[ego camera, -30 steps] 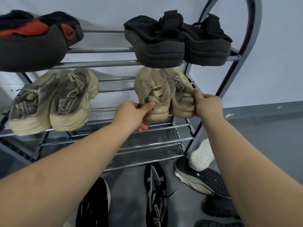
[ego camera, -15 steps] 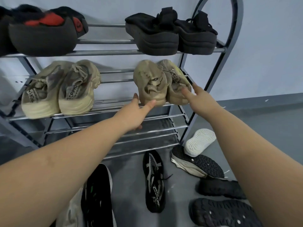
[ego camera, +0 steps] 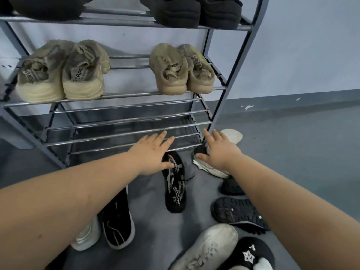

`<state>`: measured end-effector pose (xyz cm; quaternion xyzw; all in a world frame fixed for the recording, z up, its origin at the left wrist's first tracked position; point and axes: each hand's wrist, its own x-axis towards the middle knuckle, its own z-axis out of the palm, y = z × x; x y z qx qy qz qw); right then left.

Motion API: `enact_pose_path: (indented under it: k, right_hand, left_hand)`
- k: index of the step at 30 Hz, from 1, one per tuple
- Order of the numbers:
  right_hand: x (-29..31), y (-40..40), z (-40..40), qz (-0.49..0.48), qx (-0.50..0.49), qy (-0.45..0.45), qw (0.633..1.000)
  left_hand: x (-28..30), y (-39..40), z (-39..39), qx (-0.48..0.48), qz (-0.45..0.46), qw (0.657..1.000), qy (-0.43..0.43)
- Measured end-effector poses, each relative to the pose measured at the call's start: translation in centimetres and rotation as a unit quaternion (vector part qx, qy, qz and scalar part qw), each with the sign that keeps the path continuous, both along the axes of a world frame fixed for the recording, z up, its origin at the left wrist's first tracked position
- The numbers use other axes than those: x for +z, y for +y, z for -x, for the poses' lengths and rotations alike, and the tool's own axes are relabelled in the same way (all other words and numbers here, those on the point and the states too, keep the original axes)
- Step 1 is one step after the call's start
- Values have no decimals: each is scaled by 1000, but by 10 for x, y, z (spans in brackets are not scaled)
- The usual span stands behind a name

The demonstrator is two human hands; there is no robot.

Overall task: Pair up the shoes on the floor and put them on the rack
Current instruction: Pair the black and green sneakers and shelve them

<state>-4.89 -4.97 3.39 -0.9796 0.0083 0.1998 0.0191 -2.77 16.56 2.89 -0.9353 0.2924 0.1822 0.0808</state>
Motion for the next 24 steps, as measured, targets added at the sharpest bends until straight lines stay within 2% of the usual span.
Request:
enact_pose_path:
  k: [4,8,12,18,24]
  right_hand:
    - [-16,12,12,18,27,37,999]
    - [-30,25,15,35,63,61,995]
    - [-46,40,16,50,92,92,990]
    - [-79,63,19,60,137,123,981]
    - [-98,58,20,71,115,168,976]
  left_hand:
    - [-13,-1,14,-7,-33,999,36]
    - [-25,6,16,-29,-78,996,33]
    - [-54,19,22,25,-70,995,60]
    - [-110,44,53,44,-85,986,138]
    - [-127,48,52,31,-97,986,130]
